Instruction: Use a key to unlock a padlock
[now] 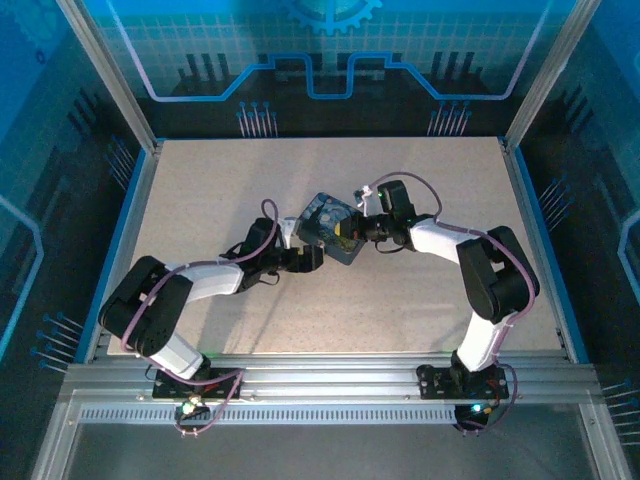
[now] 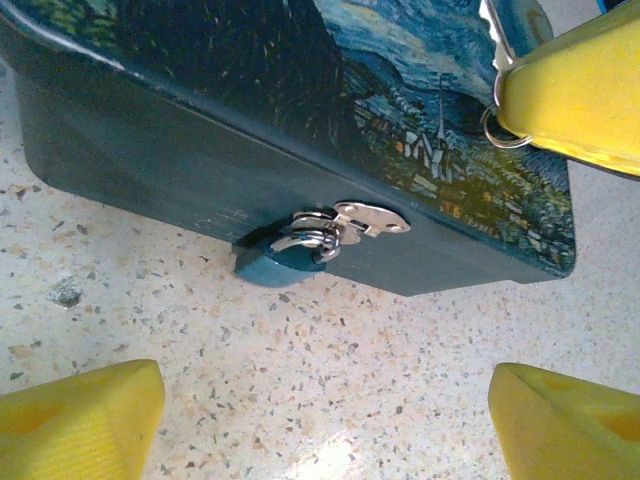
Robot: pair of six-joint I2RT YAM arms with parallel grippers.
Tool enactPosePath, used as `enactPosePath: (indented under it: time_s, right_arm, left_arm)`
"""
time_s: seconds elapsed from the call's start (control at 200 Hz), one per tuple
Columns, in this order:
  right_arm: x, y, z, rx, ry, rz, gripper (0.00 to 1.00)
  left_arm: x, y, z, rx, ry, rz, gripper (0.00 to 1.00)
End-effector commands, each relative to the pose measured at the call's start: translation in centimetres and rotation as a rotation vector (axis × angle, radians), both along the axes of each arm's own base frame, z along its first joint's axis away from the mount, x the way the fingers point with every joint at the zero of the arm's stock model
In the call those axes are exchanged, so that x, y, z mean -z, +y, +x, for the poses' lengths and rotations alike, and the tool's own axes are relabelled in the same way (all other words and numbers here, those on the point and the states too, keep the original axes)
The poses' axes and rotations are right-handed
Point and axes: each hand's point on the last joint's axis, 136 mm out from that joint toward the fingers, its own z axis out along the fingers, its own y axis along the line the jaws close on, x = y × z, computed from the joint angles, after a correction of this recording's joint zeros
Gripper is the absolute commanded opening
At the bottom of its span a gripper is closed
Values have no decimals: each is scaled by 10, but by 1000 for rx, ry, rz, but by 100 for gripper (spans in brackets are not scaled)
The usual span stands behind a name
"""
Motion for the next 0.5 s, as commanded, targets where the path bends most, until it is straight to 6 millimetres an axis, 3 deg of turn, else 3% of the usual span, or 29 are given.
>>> enactPosePath:
  time_s: [0.0, 0.495]
  right_arm:
    - [9, 1, -4, -27, 24, -18, 3]
    - [24, -6, -8, -25, 50, -42, 3]
  left_arm:
    - [-10, -6, 13, 42, -74, 4, 85]
    - [2, -14, 20, 95, -122, 12, 84]
